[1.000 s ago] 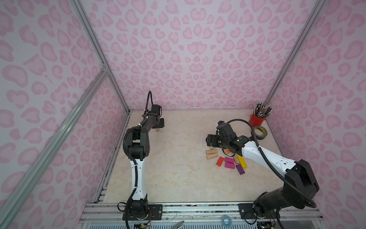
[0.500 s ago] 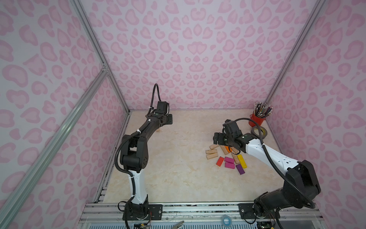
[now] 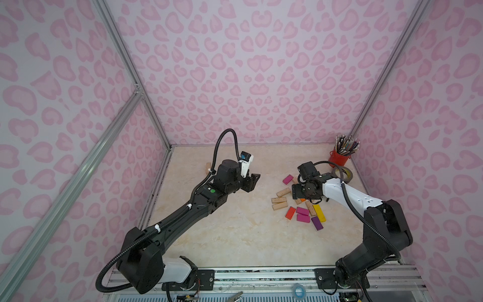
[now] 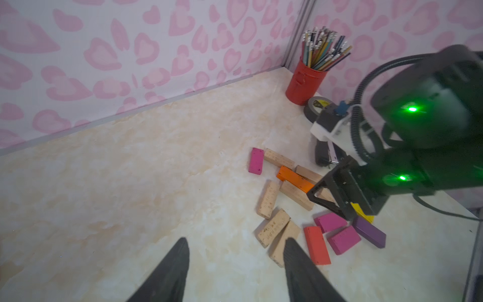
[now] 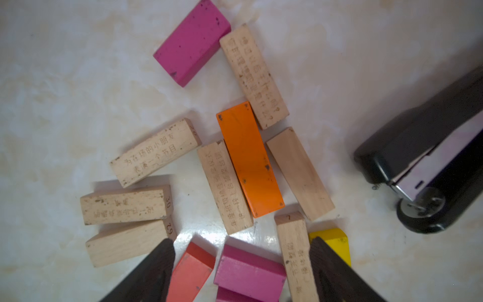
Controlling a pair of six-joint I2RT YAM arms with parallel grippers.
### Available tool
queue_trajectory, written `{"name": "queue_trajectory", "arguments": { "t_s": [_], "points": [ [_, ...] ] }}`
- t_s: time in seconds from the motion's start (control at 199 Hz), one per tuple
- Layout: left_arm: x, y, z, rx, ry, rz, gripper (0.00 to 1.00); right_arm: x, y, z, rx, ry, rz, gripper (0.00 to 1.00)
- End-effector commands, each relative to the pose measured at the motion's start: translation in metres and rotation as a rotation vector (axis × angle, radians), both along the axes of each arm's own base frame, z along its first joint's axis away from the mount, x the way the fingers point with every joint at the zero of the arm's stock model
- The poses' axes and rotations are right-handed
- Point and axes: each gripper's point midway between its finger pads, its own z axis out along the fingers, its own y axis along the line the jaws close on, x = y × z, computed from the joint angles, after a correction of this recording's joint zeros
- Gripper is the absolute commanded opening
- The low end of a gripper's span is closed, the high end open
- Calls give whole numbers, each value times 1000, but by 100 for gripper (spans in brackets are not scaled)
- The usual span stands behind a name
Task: Assemble the letter k with building blocks
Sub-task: Pick up the building block from the center of the board.
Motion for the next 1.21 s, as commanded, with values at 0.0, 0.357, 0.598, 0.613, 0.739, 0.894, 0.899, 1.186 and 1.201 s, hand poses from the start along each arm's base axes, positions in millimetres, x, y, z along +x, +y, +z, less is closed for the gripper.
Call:
{"name": "queue_trajectory", "arguments": {
  "t_s": [0.0,0.357,0.598,0.613,0.739,0.894,0.899,1.186,1.201],
  "points": [
    [-28,-17,7,-24,-68,-168,63,-2,-17,-12,-66,41,21,79],
    [-50,-19,3,-15,-130,-261,71,13,-59,-31,-68,110,-21,62],
    [-49,-20,3,-14,-132,-260,81,17,-62,-46,-53,152,-15,56],
    [-49,-20,3,-15,-130,-261,81,17,-62,-47,-50,154,-13,55],
    [-47,-21,3,-12,-129,-258,84,19,-58,-52,-32,167,-3,54],
    [-45,-22,2,-11,-125,-254,84,22,-54,-57,-15,176,2,53],
    [-45,-22,3,-12,-126,-253,84,22,-54,-57,-15,176,2,53],
    [-43,-21,1,-11,-113,-245,82,27,-52,-65,-6,183,-10,38],
    [-43,-21,0,-12,-111,-244,81,27,-52,-64,-7,182,-12,37]
  ]
}}
